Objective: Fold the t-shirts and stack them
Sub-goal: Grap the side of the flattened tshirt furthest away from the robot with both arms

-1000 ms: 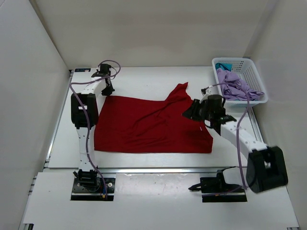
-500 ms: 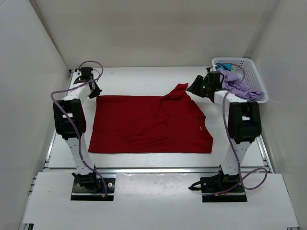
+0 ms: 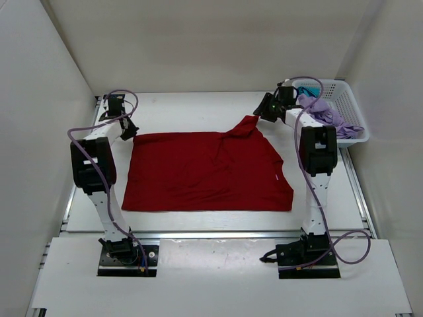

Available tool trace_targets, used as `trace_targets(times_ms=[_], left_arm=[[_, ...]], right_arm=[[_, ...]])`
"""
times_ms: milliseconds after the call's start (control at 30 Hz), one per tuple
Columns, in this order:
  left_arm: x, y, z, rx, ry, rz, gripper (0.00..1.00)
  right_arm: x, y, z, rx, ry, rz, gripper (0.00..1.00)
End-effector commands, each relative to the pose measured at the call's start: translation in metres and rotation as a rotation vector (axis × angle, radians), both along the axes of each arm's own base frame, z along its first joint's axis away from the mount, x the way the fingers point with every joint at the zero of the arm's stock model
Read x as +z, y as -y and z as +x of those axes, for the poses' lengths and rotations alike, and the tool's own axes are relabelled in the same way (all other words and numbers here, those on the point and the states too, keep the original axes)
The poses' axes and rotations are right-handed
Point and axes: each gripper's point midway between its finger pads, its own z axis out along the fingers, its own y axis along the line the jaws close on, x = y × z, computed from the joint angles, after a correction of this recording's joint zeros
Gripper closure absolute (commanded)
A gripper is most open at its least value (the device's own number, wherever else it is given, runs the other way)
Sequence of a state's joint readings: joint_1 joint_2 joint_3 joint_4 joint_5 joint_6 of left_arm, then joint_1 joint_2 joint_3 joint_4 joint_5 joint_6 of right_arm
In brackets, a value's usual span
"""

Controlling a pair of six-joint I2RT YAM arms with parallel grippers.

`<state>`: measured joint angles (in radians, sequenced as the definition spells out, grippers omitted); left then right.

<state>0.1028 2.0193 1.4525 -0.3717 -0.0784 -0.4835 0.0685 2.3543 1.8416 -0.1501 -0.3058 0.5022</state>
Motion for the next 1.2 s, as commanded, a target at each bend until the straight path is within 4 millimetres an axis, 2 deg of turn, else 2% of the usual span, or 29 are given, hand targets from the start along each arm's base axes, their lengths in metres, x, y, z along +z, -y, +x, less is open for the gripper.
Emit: trace_targets(times_ms=[0, 167, 200, 400, 433, 467, 567, 733, 800, 900, 967, 1000, 1067, 1100, 1167], left_arm=[[0.031, 0.001, 0.018, -0.018, 0.087, 0.014, 1.00], [0.024, 0.004, 0.017, -0.025, 0.065, 0.017, 1.00], [0.018, 0.004, 0.016, -0.027, 0.061, 0.018, 1.00], [0.018, 0.005, 0.017, -0.032, 0.062, 0.027, 1.00], [0.016, 0.009, 0.016, -0.042, 0.054, 0.023, 1.00], [0.019, 0.010, 0.019, -0.045, 0.063, 0.028, 1.00], [0.016, 0.014, 0.020, -0.050, 0.061, 0.018, 1.00], [0.011, 0.012, 0.018, -0.042, 0.052, 0.022, 1.00], [0.012, 0.013, 0.021, -0.043, 0.058, 0.022, 1.00], [0.011, 0.014, 0.020, -0.045, 0.056, 0.015, 1.00], [0.010, 0.013, 0.019, -0.040, 0.052, 0.011, 1.00], [0.010, 0.010, 0.019, -0.039, 0.054, 0.011, 1.00], [0.013, 0.017, 0.021, -0.051, 0.061, 0.011, 1.00], [0.011, 0.019, 0.018, -0.060, 0.056, 0.000, 1.00], [0.019, 0.018, 0.020, -0.056, 0.075, -0.002, 1.00]], right_arm=[[0.008, 0.012, 0.013, -0.030, 0.004, 0.012, 0.60], [0.002, 0.010, 0.015, -0.011, -0.004, 0.034, 0.69], [-0.003, 0.010, 0.021, -0.009, -0.020, 0.054, 0.75], [0.004, 0.001, 0.031, 0.019, -0.001, 0.089, 0.75], [-0.005, 0.001, 0.029, 0.019, -0.031, 0.091, 0.76], [0.001, 0.003, 0.033, 0.017, -0.019, 0.089, 0.76], [-0.001, 0.003, 0.034, 0.018, -0.037, 0.099, 0.78], [-0.006, 0.010, 0.029, 0.002, -0.066, 0.066, 0.75], [0.000, 0.007, 0.028, 0.006, -0.062, 0.060, 0.76], [0.002, 0.003, 0.023, 0.009, -0.064, 0.041, 0.86], [0.006, 0.005, 0.022, 0.005, -0.058, 0.048, 1.00], [0.009, 0.002, 0.020, 0.011, -0.053, 0.052, 0.99], [0.027, -0.001, 0.020, 0.006, -0.005, 0.025, 0.99], [0.031, -0.002, 0.019, 0.009, 0.000, 0.018, 1.00], [0.053, -0.007, 0.015, 0.020, 0.035, -0.009, 1.00]])
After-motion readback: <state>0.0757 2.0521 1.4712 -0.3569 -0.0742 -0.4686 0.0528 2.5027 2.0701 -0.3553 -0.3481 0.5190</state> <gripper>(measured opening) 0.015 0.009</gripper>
